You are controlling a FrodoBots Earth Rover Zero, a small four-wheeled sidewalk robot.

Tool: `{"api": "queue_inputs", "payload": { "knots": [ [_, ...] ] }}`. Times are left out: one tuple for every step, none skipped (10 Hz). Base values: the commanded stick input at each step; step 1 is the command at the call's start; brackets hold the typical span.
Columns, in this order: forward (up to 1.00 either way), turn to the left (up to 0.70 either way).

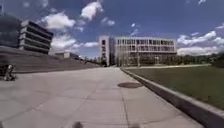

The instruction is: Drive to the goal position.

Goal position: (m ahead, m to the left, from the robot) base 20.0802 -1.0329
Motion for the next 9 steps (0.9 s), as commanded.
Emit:
{"api": "queue_inputs", "payload": {
  "knots": [
    [0.70, 0.00],
    [0.70, 0.00],
    [0.70, 0.00],
    [0.70, 0.00],
    [0.70, 0.00],
    [0.70, 0.00],
    [0.70, 0.00],
    [0.70, 0.00],
    [0.70, 0.00]
  ]
}}
